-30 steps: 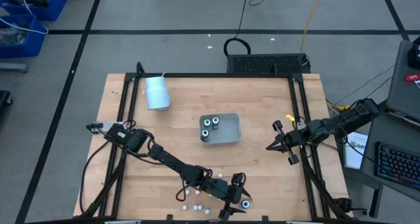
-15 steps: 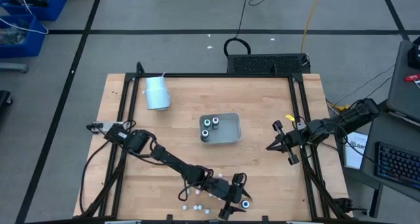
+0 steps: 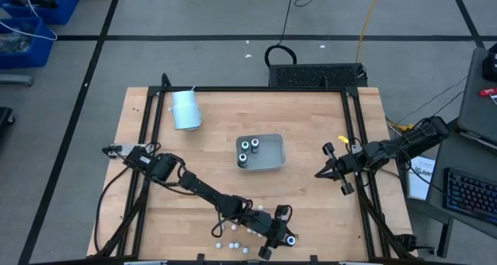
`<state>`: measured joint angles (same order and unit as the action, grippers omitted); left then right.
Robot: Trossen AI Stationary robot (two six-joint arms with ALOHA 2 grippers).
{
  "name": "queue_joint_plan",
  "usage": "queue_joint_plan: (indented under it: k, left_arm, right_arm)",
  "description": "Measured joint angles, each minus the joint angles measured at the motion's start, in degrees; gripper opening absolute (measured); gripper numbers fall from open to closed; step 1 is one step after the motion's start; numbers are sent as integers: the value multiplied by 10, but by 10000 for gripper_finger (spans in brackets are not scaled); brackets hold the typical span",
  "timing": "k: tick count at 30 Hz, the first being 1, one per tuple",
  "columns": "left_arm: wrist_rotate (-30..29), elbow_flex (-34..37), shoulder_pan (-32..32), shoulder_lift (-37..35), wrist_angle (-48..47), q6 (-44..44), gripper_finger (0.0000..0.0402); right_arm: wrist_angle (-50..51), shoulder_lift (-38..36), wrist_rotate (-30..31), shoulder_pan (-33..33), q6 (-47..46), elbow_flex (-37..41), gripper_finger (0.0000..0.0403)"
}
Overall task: Pick & Place food coloring
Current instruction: Put the large blue food coloring bottle into the bin
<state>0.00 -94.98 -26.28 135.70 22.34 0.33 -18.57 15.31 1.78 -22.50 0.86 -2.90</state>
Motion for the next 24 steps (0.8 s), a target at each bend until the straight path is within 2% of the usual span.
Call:
queue_joint_plan:
  k: [7, 11, 16, 20, 24]
  left_arm:
    - [0, 0, -5, -35, -24, 43, 120]
    - [-33, 0, -5, -94, -121, 54, 120]
    - [-94, 0, -15, -182, -252, 67, 120]
    - [-144, 0, -37, -250, -317, 83, 120]
    - [-225, 0, -66, -309, -390, 97, 120]
  right_arm:
    - [4, 0, 0, 0, -1, 0, 0]
    - [5, 2, -1, 0, -1, 0, 0]
    - [9, 2, -1, 0, -1, 0, 0]
    - [9, 3, -1, 0, -1, 0, 0]
    - [9, 3, -1, 0, 0, 0, 0]
